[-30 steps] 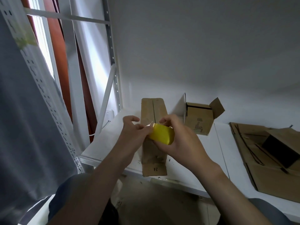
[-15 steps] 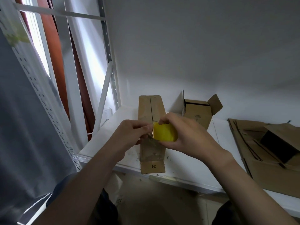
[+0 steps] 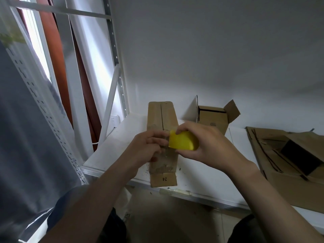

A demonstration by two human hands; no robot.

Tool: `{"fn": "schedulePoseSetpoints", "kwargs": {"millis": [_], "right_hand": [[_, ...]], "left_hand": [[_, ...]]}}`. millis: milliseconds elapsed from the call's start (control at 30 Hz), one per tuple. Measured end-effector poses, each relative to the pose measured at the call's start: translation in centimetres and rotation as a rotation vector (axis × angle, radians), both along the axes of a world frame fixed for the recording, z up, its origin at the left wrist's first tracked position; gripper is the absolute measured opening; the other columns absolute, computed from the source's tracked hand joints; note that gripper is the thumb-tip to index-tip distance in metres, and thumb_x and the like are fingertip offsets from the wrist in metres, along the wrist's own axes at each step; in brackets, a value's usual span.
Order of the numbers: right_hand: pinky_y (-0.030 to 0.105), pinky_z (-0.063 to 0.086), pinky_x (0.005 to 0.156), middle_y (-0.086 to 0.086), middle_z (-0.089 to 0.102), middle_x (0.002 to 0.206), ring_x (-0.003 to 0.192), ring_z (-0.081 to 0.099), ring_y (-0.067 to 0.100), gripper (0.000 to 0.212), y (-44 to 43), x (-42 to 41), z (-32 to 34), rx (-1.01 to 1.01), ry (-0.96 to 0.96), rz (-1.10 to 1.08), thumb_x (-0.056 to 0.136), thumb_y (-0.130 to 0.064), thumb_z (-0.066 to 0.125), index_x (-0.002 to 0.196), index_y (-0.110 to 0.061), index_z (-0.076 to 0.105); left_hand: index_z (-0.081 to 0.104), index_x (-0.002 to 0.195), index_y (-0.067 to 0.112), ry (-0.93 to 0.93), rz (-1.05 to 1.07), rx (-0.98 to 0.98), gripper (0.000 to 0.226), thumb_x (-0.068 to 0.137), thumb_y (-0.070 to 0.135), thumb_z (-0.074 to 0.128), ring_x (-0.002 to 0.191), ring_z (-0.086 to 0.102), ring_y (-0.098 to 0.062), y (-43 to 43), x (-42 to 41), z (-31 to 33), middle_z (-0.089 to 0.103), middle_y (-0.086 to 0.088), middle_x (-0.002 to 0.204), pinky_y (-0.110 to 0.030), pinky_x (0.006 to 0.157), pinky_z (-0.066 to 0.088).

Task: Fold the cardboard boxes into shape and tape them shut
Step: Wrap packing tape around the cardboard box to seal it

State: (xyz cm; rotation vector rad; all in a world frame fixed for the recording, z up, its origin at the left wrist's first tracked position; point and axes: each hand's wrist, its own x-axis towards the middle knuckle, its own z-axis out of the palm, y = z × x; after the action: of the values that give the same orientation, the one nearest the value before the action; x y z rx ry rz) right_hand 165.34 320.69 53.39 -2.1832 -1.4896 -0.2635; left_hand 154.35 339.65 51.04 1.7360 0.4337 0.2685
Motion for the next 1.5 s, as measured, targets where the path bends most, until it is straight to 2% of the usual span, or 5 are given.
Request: {"fn": "schedulePoseSetpoints", "kwargs": {"millis": [100,200,533,733,1500], "right_hand": [[0.034,0.053,0.077,-0.014,0.061,0.124,0.104,0.058,0.013,0.05,0.1,0.0,-0.1,-0.013,-0.013,0.021,0.083,-0.051,0.076,0.125,-0.04,0.051],[0.036,0.055,0.078,-0.014,0.061,0.123,0.104,0.058,0.012,0.047,0.1,0.1,-0.3,0.003,-0.018,0.047,0.084,-0.049,0.077,0.123,-0.039,0.053],[0.025,0.045,0.071,-0.003,0.054,0.104,0.095,0.052,0.014,0.044,-0.4,3.0,-1.0,0.059,0.052,0.157,0.084,-0.039,0.08,0.125,-0.033,0.068],[0.042,0.053,0.069,-0.002,0.06,0.103,0.093,0.058,0.018,0.04,-2.2,6.4,-1.3,0.038,0.034,0.106,0.079,-0.034,0.085,0.117,-0.026,0.075],[0.039,0.055,0.07,-0.007,0.063,0.105,0.092,0.059,0.016,0.038,1.7,12.1,-3.9,-0.056,0.038,0.162,0.081,-0.039,0.083,0.117,-0.033,0.075]], "left_hand": [[0.076,0.097,0.03,-0.004,0.059,-0.096,0.01,0.093,0.023,0.069,0.097,0.07,-0.021,-0.3,0.3,0.1,0.074,0.0,0.1,-0.042,0.086,0.06],[0.072,0.093,0.037,-0.046,0.05,0.071,0.003,0.091,0.038,0.072,0.087,0.071,-0.011,-0.1,0.4,-0.2,0.074,0.01,0.092,-0.033,0.08,0.06],[0.071,0.087,0.034,-0.119,0.222,0.176,0.006,0.093,0.034,0.07,0.075,0.062,-0.015,1.8,0.8,-0.5,0.072,0.005,0.084,-0.021,0.056,0.049],[0.072,0.083,0.032,-0.112,0.38,0.112,0.01,0.092,0.037,0.071,0.076,0.064,-0.016,4.6,0.3,-1.1,0.073,0.016,0.074,-0.024,0.058,0.053],[0.073,0.087,0.026,-0.041,0.44,-0.065,0.016,0.094,0.039,0.068,0.085,0.058,-0.02,6.9,3.5,-6.4,0.072,0.005,0.089,-0.027,0.063,0.052]]}}
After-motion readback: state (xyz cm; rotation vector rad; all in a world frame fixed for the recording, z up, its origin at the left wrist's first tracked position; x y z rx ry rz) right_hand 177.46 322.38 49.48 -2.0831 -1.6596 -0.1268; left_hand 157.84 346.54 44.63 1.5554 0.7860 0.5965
